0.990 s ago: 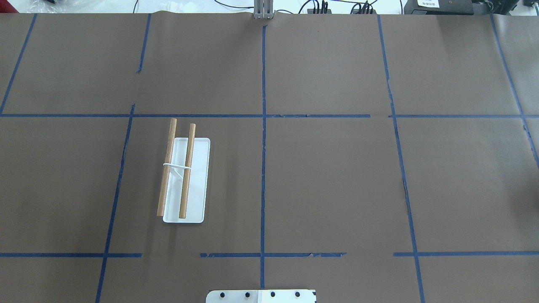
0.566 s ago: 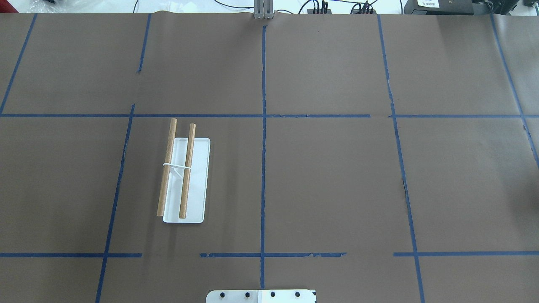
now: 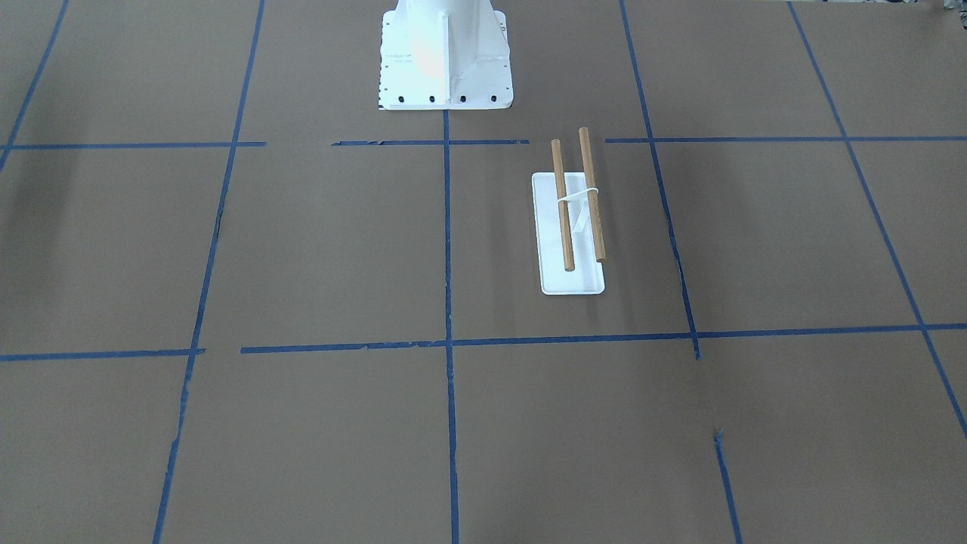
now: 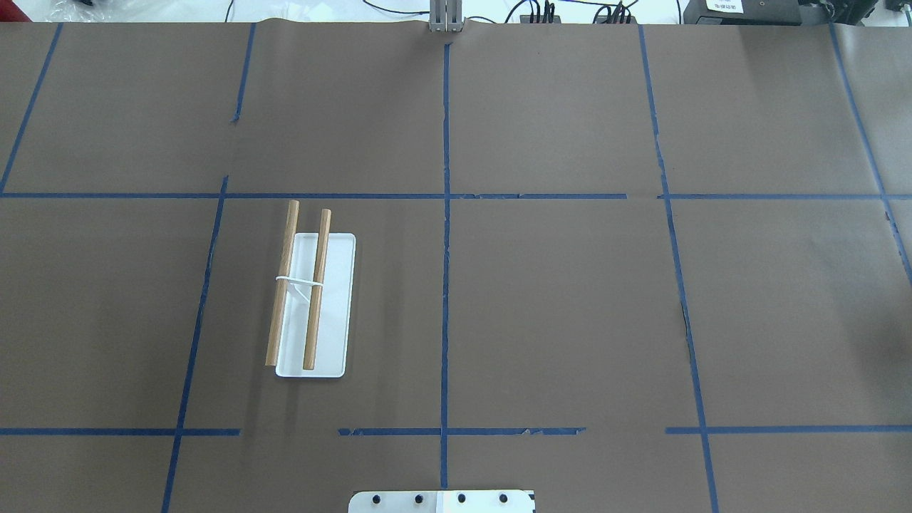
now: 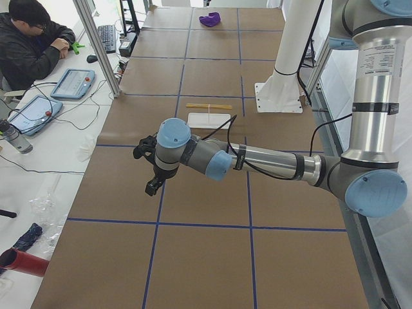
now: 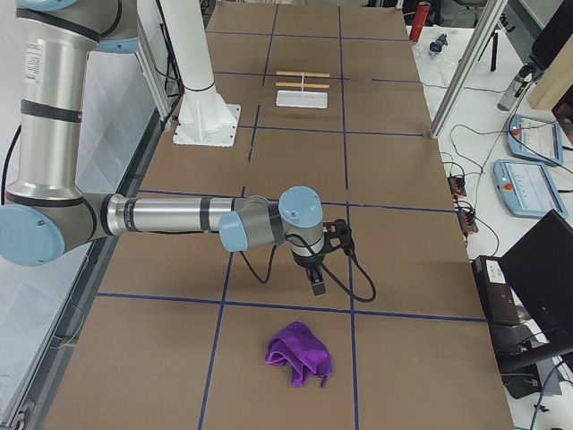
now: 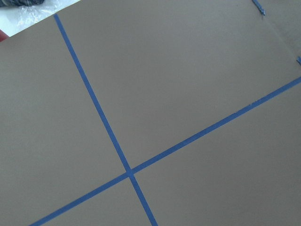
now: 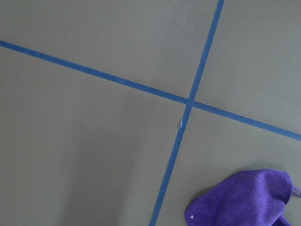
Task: Hang towel on rack
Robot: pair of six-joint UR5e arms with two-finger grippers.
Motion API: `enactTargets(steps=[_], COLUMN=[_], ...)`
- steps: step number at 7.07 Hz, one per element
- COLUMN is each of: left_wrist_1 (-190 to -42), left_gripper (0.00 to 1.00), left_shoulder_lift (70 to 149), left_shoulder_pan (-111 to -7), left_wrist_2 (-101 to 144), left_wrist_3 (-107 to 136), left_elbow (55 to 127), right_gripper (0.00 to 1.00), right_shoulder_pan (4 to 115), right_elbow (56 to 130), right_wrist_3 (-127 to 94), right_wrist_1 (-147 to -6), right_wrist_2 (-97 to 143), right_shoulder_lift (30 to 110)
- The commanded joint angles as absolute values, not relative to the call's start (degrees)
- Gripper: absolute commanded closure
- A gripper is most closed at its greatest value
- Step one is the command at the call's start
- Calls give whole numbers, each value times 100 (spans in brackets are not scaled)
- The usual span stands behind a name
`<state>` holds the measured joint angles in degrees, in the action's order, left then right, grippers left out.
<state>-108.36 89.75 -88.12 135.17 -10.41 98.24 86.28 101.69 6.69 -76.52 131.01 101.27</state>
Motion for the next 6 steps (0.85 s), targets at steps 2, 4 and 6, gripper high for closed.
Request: enactTargets(steps=[2,4,6], left_wrist_1=[-10907,-10916,-10916], left_gripper=[0,0,0], left_shoulder_lift=[9018,9044,9044], left_shoulder_pan=[-8807,-8798,-8798], left_wrist_2=[13535,13535,13535], left_wrist_3=[-1046,-1046,-1046], left_elbow=[9782,9756,9765], right_gripper=[0,4,8], right_shoulder_pan=[8168,7859,7560], right_elbow=[9468,8889,8405], right_wrist_3=[1817,2230,2250], right_wrist_1=[-7524,-7165,-6673], right_wrist_2=[12569,12015,11727], right_shoulder_lift=[10301,10266,10248])
